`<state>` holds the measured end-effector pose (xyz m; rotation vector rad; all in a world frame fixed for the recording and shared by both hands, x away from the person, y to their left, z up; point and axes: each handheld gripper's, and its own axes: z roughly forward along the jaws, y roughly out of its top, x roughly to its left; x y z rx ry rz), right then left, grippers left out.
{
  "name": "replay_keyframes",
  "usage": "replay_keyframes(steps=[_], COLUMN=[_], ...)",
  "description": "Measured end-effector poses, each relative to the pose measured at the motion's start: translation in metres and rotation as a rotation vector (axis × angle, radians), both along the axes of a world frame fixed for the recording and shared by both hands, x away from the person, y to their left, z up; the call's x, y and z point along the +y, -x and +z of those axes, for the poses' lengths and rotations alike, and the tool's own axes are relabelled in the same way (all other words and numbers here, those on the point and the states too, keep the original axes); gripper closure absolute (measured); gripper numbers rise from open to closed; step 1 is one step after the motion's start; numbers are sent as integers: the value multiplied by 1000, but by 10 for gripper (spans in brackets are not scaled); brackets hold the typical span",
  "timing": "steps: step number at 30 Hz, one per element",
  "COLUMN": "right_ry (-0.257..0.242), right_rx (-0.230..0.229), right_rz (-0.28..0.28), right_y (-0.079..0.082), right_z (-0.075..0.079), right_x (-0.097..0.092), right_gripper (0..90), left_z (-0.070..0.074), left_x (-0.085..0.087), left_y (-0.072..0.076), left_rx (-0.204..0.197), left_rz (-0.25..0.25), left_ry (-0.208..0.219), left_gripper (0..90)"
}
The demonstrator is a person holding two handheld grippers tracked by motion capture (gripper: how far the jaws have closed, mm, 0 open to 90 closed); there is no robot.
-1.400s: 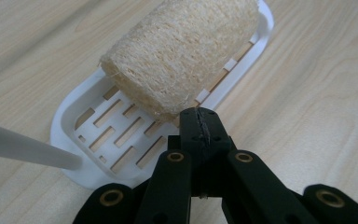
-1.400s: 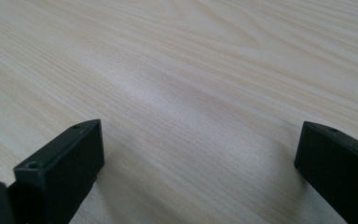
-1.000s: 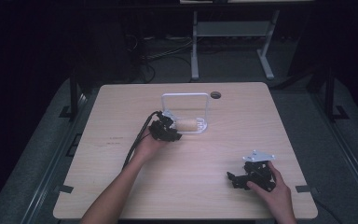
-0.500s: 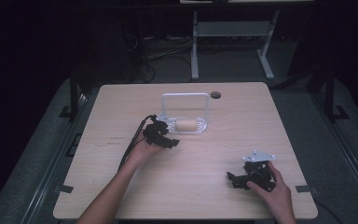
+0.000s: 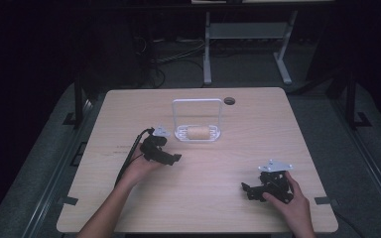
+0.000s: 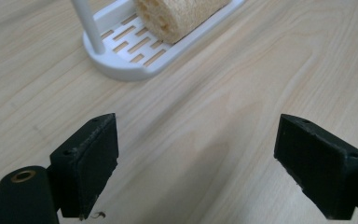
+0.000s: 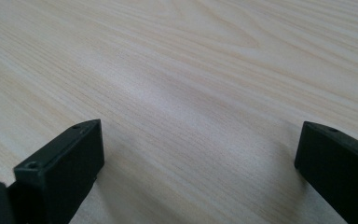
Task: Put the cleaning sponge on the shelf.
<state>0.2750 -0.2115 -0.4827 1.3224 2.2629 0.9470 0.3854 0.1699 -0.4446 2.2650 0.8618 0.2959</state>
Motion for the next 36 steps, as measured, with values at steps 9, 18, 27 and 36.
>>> replay_keyframes(steps=[9, 18, 27, 36], right_ry=[0, 0, 0, 0], right_rx=[0, 0, 0, 0], right_rz=[0, 0, 0, 0], right_y=[0, 0, 0, 0], right_z=[0, 0, 0, 0], right_x=[0, 0, 0, 0], right_gripper=[9, 9, 9, 9], left_z=[-1, -2, -4, -7], left_x=[20, 44, 69, 84], left_y=[23, 48, 74, 91], left_rx=[-21, -41, -45, -57], left_rz=[7, 22, 50, 73], left_ry=[-4, 0, 11, -3], left_gripper=[130, 130, 131, 131])
